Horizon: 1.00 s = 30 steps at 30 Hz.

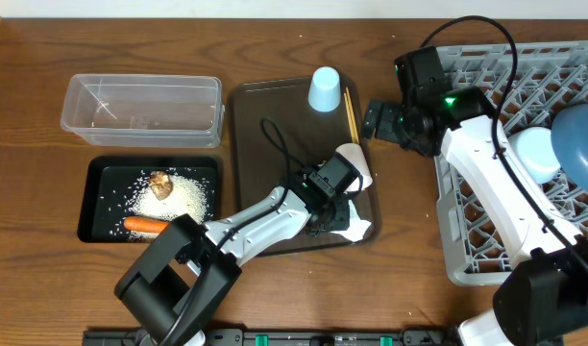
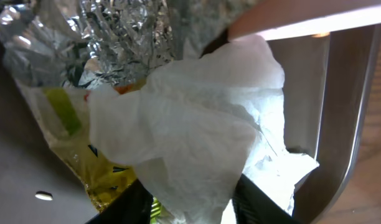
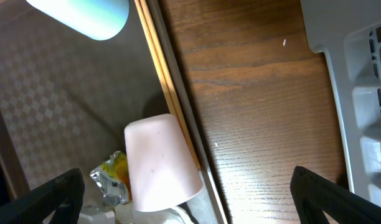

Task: Sort waste into correct bins and load items into the dishwasher rack
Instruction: 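Lower the left gripper and grasp the crumpled white tissue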

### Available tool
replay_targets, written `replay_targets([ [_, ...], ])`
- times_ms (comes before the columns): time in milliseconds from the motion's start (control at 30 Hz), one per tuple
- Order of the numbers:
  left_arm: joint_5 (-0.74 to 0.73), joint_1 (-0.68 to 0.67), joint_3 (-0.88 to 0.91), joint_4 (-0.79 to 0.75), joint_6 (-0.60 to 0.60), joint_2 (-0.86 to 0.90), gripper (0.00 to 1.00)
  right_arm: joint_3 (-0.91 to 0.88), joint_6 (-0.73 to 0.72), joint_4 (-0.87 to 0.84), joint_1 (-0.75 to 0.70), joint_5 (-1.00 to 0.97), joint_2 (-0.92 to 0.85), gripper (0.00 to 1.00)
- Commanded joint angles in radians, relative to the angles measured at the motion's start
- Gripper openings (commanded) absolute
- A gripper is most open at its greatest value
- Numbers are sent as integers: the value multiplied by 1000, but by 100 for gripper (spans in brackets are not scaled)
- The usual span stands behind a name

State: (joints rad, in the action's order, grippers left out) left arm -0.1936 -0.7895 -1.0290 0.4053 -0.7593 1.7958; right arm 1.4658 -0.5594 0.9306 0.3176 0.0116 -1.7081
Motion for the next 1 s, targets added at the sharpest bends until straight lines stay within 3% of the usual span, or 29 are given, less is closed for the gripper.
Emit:
replay_targets([
  [0, 23, -4, 0, 1, 6, 11, 36, 7, -12, 1, 4, 0, 2, 99],
  [200, 23, -4, 0, 2, 6, 8, 21, 7, -12, 1, 4, 0, 2, 99],
  [433, 22, -4, -1, 19, 5, -20, 19, 7, -12, 1, 4, 0, 2, 99],
  [567, 15, -4, -1, 27, 5, -50, 9, 7, -12, 1, 4, 0, 2, 99],
  [967, -30, -4, -1, 55, 5, -148, 6, 7, -12, 1, 4, 0, 2, 99],
])
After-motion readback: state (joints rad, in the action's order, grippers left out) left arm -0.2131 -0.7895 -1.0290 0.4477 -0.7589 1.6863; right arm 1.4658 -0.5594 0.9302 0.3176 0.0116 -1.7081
